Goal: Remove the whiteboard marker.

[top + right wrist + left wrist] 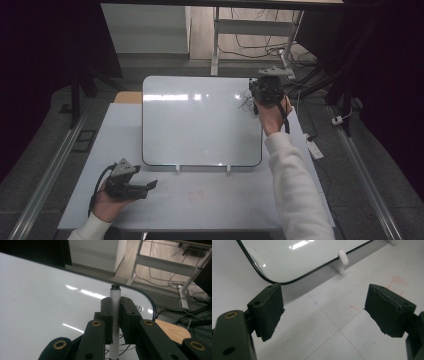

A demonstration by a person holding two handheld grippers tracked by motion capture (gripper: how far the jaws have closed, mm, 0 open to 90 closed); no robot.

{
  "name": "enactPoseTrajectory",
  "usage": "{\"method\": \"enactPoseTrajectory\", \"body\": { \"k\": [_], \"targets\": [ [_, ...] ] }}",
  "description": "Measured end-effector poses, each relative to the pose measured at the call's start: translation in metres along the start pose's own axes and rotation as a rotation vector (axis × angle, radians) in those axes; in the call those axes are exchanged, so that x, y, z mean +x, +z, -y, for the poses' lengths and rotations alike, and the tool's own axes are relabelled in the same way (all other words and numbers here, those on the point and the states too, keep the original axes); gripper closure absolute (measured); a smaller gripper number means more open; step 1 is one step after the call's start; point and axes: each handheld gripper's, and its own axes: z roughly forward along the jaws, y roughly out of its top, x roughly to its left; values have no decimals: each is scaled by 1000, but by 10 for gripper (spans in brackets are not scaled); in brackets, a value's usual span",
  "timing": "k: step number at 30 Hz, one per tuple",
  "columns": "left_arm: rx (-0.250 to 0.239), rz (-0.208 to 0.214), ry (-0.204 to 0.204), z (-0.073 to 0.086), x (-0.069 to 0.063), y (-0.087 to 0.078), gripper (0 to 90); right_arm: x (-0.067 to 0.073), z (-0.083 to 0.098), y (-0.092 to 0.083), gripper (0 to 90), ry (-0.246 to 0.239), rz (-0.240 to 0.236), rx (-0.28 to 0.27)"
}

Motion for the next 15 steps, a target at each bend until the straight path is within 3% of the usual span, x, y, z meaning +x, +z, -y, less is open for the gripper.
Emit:
{"method": "enactPoseTrajectory", "body": {
  "k": [8, 9, 15],
  "targets": [
    [-30, 29, 9, -8, -8, 2, 181, 6, 4, -31, 806, -11, -79, -94],
    [-32, 33, 14, -10, -10, 3, 183, 7, 10, -40, 806, -2, -111, -122],
    [-54, 57, 36, -25, -21, 7, 195, 13, 33, -58, 806, 16, -202, -145]
  ]
}}
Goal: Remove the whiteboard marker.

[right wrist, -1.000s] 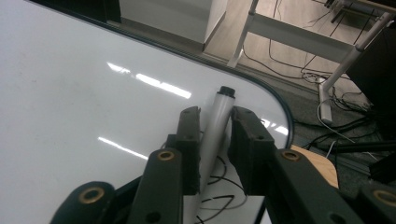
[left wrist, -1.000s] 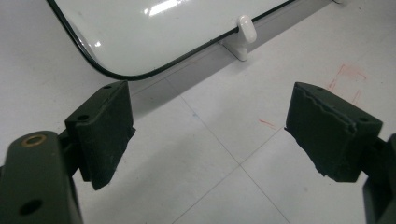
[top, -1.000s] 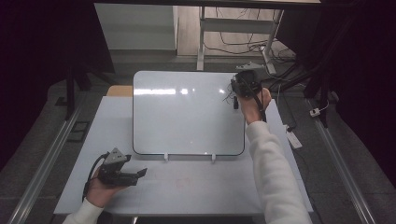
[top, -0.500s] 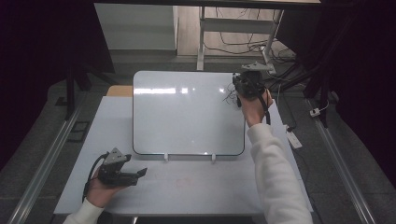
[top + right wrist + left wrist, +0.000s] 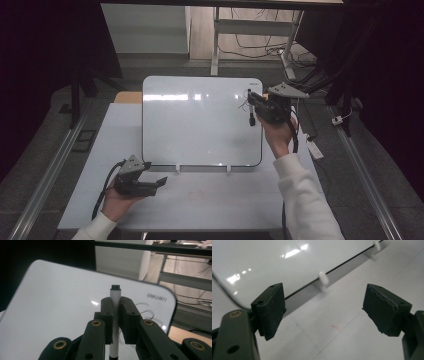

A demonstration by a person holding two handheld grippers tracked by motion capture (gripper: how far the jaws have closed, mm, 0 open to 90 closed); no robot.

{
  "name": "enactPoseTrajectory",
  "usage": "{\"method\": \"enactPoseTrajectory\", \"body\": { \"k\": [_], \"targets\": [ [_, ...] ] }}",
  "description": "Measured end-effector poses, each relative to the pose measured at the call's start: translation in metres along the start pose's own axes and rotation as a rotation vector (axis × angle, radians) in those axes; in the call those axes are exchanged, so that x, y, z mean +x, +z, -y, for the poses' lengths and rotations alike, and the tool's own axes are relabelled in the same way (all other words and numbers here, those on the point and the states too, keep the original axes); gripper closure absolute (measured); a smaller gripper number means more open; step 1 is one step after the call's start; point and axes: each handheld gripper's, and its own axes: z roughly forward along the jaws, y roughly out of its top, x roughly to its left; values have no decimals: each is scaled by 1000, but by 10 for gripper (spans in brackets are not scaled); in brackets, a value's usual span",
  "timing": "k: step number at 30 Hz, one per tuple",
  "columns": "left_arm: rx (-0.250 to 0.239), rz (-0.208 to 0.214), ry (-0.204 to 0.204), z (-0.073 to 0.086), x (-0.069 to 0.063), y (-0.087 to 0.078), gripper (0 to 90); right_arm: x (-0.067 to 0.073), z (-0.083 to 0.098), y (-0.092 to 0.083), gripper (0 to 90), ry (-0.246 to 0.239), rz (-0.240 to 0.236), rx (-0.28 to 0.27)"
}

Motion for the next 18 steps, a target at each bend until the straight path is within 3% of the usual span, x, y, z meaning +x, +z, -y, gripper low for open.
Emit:
{"method": "enactPoseTrajectory", "body": {
  "k": [7, 11, 18],
  "targets": [
    [-38, 25, 43, -24, -16, 5, 212, 9, 23, -17, 805, 33, -80, -19],
    [-57, 96, 96, -50, -39, 21, 230, 21, 41, -28, 805, 55, -140, -31],
    [-71, 158, 99, -74, -56, 45, 249, 39, 59, -36, 805, 59, -211, -35]
  ]
}}
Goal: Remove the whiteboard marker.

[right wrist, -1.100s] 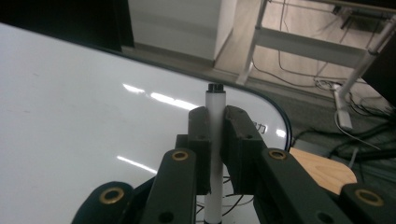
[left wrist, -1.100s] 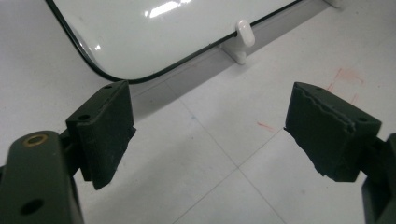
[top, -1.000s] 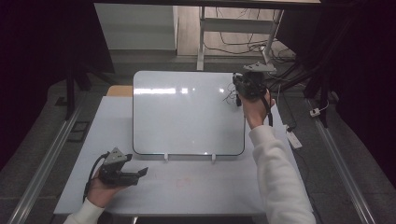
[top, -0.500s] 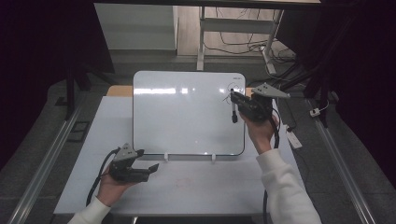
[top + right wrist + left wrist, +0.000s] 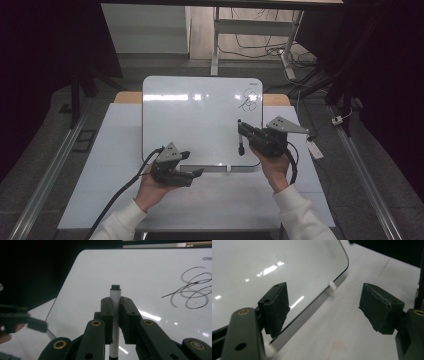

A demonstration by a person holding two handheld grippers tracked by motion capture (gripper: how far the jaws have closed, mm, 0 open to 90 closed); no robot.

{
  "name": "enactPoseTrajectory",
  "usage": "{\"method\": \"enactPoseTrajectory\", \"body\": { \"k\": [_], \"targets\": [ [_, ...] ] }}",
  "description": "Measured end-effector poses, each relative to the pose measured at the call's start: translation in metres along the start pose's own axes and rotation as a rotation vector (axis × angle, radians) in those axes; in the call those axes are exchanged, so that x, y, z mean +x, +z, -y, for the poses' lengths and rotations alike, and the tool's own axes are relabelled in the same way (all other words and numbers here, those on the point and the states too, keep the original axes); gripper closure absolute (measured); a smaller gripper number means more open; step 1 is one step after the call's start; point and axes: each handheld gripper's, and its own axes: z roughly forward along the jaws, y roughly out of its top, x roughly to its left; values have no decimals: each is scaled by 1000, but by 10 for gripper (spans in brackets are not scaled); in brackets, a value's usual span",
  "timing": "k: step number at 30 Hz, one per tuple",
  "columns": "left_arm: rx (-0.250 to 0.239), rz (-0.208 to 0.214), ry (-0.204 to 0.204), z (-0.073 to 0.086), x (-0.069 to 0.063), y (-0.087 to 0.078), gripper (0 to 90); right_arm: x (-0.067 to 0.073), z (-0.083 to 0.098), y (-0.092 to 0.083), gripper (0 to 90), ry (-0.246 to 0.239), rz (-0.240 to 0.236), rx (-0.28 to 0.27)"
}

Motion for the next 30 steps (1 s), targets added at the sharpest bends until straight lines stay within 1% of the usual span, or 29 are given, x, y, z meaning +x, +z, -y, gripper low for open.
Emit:
{"method": "enactPoseTrajectory", "body": {
  "k": [2, 3, 5, 6, 9, 12, 15, 17, 20, 21, 22, 24, 26, 28, 29, 30],
  "targets": [
    [-6, 6, -4, -2, -1, 2, 256, 4, 4, 0, 805, 3, -17, 3],
    [-15, 16, -6, -7, -2, 6, 257, 6, 6, 0, 805, 8, -25, 2],
    [-21, 20, -6, -8, -3, 8, 267, 10, 10, 0, 805, 19, -45, -1],
    [-26, 38, -14, -10, -5, 13, 271, 12, 12, 1, 804, 23, -52, 0],
    [-26, 56, -14, -12, -7, 21, 283, 19, 18, 5, 804, 23, -69, -4],
    [-29, 76, -8, -13, -10, 30, 311, 27, 24, 9, 804, 36, -97, -11],
    [-16, 101, -6, -13, -13, 39, 353, 34, 29, 15, 804, 42, -123, -12],
    [-4, 101, 4, -12, -14, 44, 390, 40, 30, 16, 804, 37, -131, -19],
    [6, 112, 14, -11, -15, 48, 474, 46, 32, 16, 804, 35, -146, -27],
    [12, 111, 25, -11, -15, 49, 507, 47, 32, 16, 804, 38, -155, -31],
    [18, 110, 32, -11, -15, 50, 549, 49, 33, 16, 804, 37, -156, -33],
    [29, 121, 38, -10, -15, 51, 623, 51, 33, 15, 803, 31, -156, -41],
    [37, 116, 54, -10, -16, 51, 717, 51, 33, 13, 803, 32, -154, -51],
    [55, 123, 54, -10, -15, 52, 762, 51, 34, 13, 801, 37, -161, -50],
    [67, 121, 54, -10, -13, 52, 771, 50, 34, 13, 791, 40, -175, -41],
    [76, 114, 63, -9, -12, 52, 780, 49, 35, 13, 773, 41, -192, -32]
  ]
}}
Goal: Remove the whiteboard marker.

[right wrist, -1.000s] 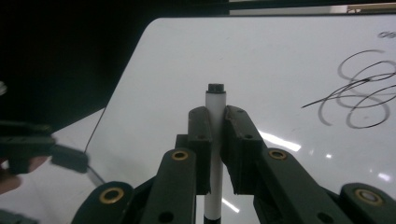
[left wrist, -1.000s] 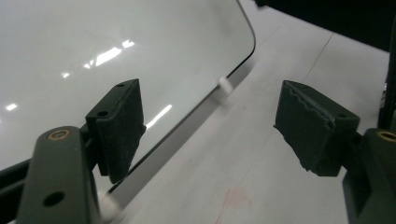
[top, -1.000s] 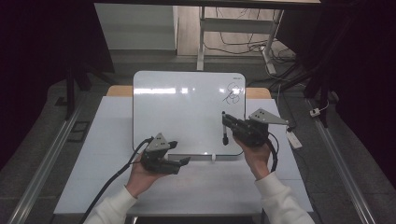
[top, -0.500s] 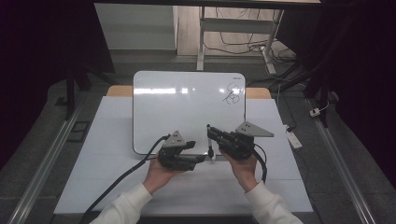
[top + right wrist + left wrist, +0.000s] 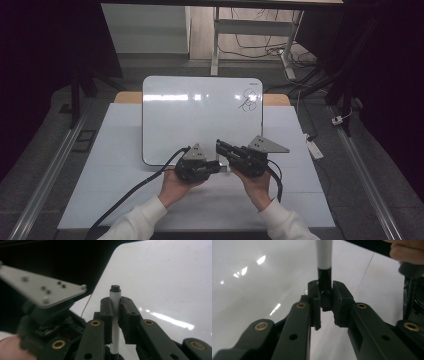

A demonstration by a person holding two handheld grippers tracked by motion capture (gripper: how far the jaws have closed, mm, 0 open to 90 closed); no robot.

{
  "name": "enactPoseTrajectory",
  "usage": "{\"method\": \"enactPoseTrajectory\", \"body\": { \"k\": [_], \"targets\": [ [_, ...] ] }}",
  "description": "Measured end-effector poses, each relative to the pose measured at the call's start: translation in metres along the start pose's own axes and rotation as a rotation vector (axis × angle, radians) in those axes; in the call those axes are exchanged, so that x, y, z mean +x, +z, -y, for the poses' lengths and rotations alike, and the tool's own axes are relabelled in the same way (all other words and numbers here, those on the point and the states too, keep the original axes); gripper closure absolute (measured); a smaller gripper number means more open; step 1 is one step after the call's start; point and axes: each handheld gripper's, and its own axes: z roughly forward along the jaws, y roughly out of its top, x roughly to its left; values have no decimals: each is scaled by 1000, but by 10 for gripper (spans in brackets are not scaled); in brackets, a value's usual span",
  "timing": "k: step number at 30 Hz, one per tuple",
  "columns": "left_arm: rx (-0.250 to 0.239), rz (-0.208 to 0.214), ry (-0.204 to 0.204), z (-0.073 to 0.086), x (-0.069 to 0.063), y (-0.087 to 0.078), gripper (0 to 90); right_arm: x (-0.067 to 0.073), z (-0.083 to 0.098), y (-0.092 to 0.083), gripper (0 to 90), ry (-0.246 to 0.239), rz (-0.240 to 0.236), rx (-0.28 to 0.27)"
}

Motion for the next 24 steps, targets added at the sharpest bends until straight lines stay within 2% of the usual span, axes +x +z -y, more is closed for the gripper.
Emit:
{"method": "enactPoseTrajectory", "body": {
  "k": [2, 3, 8, 11, 17, 20, 22, 23, 24],
  "targets": [
    [9, 4, 10, 0, 0, -1, 784, -2, 1, 0, 660, 0, -21, 37],
    [10, 7, 14, 0, 0, -2, 785, -3, 1, -1, 648, -2, -32, 62],
    [24, 7, 40, -2, 1, -6, 786, -11, 9, 2, 646, -9, -102, 204],
    [32, 23, 56, -4, 0, -8, 786, -10, 12, 5, 697, -27, -114, 255],
    [48, 36, 84, -5, -2, -10, 786, -7, 13, 9, 787, -43, -139, 296],
    [61, 48, 92, -6, -2, -10, 785, -6, 13, 9, 803, -67, -129, 312],
    [56, 42, 88, -6, -2, -10, 776, -6, 13, 8, 806, -81, -127, 309],
    [56, 42, 88, -6, -2, -10, 736, -5, 14, 8, 807, -85, -122, 299],
    [61, 27, 71, -6, -1, -12, 619, -5, 13, 7, 807, -94, -109, 286]
  ]
}}
